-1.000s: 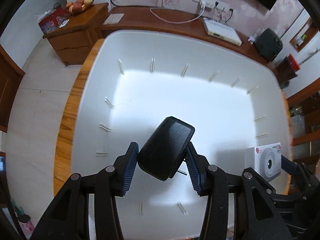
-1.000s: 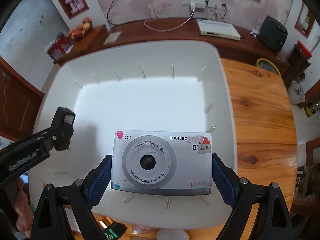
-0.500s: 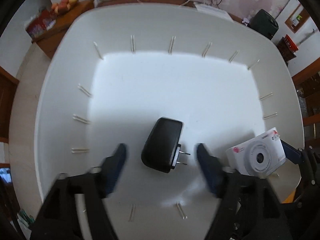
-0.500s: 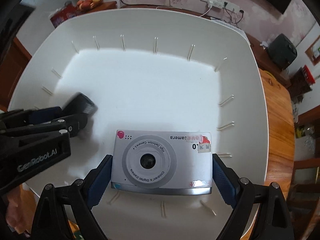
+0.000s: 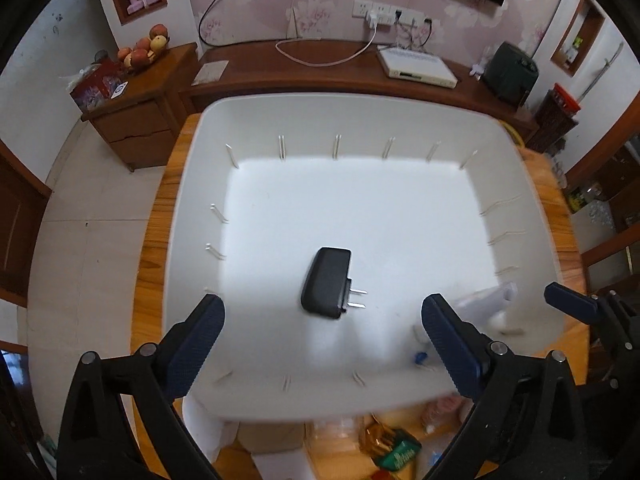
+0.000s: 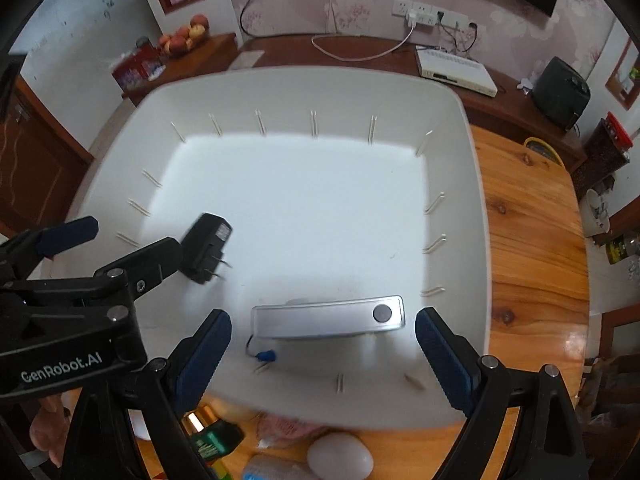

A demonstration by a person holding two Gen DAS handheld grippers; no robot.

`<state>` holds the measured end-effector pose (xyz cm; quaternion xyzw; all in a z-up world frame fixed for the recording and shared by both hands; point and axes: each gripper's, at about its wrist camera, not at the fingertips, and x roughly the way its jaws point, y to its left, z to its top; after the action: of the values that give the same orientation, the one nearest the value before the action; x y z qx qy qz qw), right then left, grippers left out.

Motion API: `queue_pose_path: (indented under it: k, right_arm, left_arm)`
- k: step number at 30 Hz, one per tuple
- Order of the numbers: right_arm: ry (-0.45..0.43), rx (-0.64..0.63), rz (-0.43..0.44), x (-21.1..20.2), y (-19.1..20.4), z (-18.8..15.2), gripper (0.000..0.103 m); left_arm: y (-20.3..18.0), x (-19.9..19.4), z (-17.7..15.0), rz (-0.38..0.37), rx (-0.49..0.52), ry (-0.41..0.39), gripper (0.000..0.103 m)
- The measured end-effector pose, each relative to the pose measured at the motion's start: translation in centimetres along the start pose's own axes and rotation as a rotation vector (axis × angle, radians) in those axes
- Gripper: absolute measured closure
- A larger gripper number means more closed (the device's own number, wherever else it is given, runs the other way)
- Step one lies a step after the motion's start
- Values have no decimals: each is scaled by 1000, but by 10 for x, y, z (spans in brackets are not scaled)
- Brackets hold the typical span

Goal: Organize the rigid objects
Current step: 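Open both tools to release the charger and photo device, then withdraw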

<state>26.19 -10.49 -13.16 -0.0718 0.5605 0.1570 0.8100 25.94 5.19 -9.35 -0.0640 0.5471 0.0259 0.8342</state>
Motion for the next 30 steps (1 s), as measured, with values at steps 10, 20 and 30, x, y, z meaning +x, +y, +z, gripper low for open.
queue_pose_path:
  k: [10, 20, 30]
  right_arm:
    - [-166, 58, 35, -78, -2, -33, 9]
    - [-393, -76, -38, -157, 22, -88, 9]
    - [-442, -141, 59, -191, 41, -152, 9]
  left_arm:
    - [7, -81, -30, -65, 16, -131, 4]
    - [0, -141, -67, -204, 57, -173, 2]
    - [-20, -179, -118, -202, 82, -219, 2]
